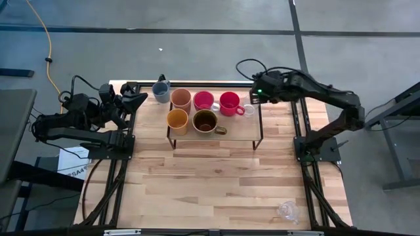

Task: Stack small to large cups/mugs on shelf
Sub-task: Put the gray mug on the shelf

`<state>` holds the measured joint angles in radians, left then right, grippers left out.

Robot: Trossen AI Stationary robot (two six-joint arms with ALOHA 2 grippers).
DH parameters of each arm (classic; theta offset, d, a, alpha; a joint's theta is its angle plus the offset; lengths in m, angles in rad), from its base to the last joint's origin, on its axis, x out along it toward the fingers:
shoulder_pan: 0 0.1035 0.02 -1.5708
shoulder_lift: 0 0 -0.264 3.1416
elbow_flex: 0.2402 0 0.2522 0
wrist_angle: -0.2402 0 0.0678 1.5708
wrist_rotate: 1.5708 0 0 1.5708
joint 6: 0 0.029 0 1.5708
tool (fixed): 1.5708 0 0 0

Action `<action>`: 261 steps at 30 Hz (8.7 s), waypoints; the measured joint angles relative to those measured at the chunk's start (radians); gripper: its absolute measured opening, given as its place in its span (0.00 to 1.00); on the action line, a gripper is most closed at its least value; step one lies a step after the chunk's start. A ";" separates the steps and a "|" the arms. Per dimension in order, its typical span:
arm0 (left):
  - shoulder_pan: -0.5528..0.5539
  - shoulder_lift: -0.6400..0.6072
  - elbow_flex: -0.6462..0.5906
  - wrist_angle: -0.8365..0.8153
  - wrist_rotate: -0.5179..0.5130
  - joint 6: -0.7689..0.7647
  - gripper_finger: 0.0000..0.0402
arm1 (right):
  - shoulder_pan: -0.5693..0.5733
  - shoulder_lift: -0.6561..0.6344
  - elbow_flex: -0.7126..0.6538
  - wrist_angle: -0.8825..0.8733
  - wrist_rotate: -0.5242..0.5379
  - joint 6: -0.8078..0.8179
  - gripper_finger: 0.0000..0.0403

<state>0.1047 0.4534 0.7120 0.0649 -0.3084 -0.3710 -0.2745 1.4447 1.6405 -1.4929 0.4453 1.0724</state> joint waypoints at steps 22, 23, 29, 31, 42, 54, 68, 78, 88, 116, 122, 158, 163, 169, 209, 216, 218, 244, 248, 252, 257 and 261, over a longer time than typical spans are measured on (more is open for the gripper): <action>0.000 0.001 0.000 -0.015 0.000 0.014 0.02 | 0.153 -0.743 -0.772 1.120 -0.108 -0.594 0.38; 0.000 0.001 0.000 -0.016 0.000 0.028 0.02 | 0.153 -0.758 -0.803 1.212 -0.107 -0.676 0.38; 0.000 0.001 0.000 -0.024 0.000 0.077 0.02 | 0.153 -0.784 -0.910 1.459 -0.107 -0.992 0.38; 0.000 0.001 0.000 -0.023 0.000 0.078 0.02 | 0.153 -0.783 -0.912 1.458 -0.108 -0.960 0.38; 0.000 0.012 0.013 -0.107 -0.117 0.072 0.06 | 0.153 -0.783 -0.912 1.458 -0.108 -0.888 0.37; 0.184 0.276 0.281 -0.867 -0.463 -0.363 0.50 | 0.153 -0.775 -0.911 1.448 -0.108 -0.784 0.37; 0.814 0.739 0.490 -0.956 -0.026 -0.281 0.51 | 0.152 -0.716 -0.910 1.443 -0.129 -0.781 0.37; 0.886 0.890 0.492 -0.933 -0.019 -0.349 0.54 | 0.152 -0.697 -0.910 1.429 -0.142 -0.757 0.37; 0.884 0.994 0.408 -0.855 -0.037 -0.597 0.54 | 0.152 -0.698 -0.910 1.427 -0.173 -0.755 0.37; 0.884 0.971 0.095 -0.638 0.037 -0.970 0.54 | 0.152 -0.698 -0.910 1.427 -0.177 -0.707 0.37; 0.884 0.971 0.091 -0.638 0.028 -0.985 0.46 | 0.152 -0.698 -0.910 1.427 -0.177 -0.706 0.37; 0.849 0.696 0.497 -0.531 -0.127 -0.621 0.00 | 0.152 -0.698 -0.910 1.423 -0.180 -0.661 0.37; 0.711 0.696 0.646 -0.541 -0.088 -0.439 0.00 | 0.152 -0.698 -0.910 1.423 -0.180 -0.661 0.37; 0.533 0.695 0.850 -0.626 0.017 -0.251 0.00 | 0.152 -0.698 -0.910 1.423 -0.180 -0.661 0.37; -0.112 0.993 1.228 -1.166 -0.276 -0.602 0.00 | 0.440 -0.182 -0.194 1.188 0.034 -1.407 0.59; -0.111 1.005 1.228 -1.169 -0.347 -0.576 0.00 | 0.441 -0.021 -0.001 1.091 0.043 -1.458 0.59; -0.111 1.003 1.228 -1.166 -0.375 -0.576 0.00 | 0.443 0.005 0.038 1.066 0.043 -1.457 0.59; -0.111 1.011 1.228 -1.120 -0.393 -0.552 0.00 | 0.459 0.073 0.132 1.094 0.040 -1.413 0.23; -0.111 1.011 1.228 -1.126 -0.385 -0.552 0.00 | 0.461 0.073 0.132 1.089 0.033 -1.417 0.14; -0.111 1.011 1.228 -1.125 -0.378 -0.530 0.01 | 0.462 0.074 0.131 1.081 0.025 -1.426 0.07; -0.111 1.011 1.228 -1.116 -0.400 -0.518 0.12 | 0.461 0.074 0.131 1.088 0.037 -1.374 0.06; -0.111 1.009 1.228 -1.112 -0.399 -0.514 0.24 | 0.460 0.074 0.131 1.088 0.044 -1.372 0.05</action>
<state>-0.0067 1.4626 1.9400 -1.0475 -0.7069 -0.8849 0.1860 1.5185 1.7714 -0.4053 0.4889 -0.3000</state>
